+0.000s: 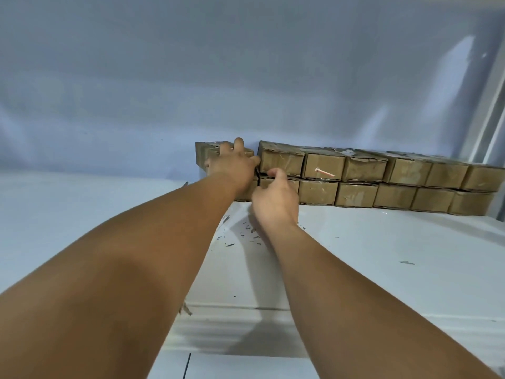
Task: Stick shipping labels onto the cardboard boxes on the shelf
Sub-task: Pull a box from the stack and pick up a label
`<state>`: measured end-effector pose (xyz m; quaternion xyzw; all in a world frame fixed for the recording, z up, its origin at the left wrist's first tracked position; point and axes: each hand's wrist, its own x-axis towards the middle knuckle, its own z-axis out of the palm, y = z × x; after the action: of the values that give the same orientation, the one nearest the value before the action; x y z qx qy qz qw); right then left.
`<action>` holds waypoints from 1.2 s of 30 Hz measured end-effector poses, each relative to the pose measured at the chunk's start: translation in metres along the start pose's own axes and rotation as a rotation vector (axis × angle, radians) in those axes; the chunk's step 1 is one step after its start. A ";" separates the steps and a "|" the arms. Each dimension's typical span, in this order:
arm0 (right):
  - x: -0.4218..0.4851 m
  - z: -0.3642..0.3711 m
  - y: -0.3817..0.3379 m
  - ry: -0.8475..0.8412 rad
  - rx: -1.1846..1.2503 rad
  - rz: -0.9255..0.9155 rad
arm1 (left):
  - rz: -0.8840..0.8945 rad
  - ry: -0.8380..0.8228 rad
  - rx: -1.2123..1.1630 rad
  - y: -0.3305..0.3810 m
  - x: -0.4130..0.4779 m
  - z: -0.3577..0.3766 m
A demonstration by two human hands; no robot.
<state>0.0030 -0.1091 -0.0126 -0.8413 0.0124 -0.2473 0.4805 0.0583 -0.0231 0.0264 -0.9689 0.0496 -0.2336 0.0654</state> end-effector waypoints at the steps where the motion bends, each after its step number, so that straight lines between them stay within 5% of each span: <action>1: 0.000 0.001 0.001 0.000 0.005 0.007 | -0.014 0.033 -0.002 0.001 -0.004 0.001; 6: -0.006 -0.006 -0.005 0.002 0.098 -0.010 | -0.018 0.143 -0.094 -0.001 -0.033 -0.017; 12: -0.036 -0.030 -0.026 -0.109 0.619 0.194 | 0.123 0.329 -0.273 -0.001 -0.096 -0.055; 15: -0.056 -0.057 -0.024 -0.217 0.951 0.323 | 0.121 0.335 -0.340 0.005 -0.126 -0.073; 19: -0.083 -0.092 -0.025 -0.295 1.076 0.366 | 0.301 0.262 -0.323 0.024 -0.160 -0.089; 23: -0.099 -0.128 -0.018 -0.306 0.937 0.428 | 0.512 0.190 -0.475 0.030 -0.183 -0.085; 28: -0.108 -0.150 -0.004 -0.239 0.739 0.460 | 0.303 0.169 -0.899 0.025 -0.200 -0.067; 32: -0.104 -0.146 -0.001 -0.119 0.576 0.440 | -0.026 0.201 -0.465 0.003 -0.196 -0.048; 36: -0.102 -0.133 0.003 -0.010 0.350 0.338 | -0.153 0.085 -0.041 -0.011 -0.195 -0.037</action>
<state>-0.1428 -0.1915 -0.0010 -0.7323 0.1078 -0.1576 0.6537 -0.1311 0.0086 -0.0265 -0.9602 -0.0170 -0.2777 0.0256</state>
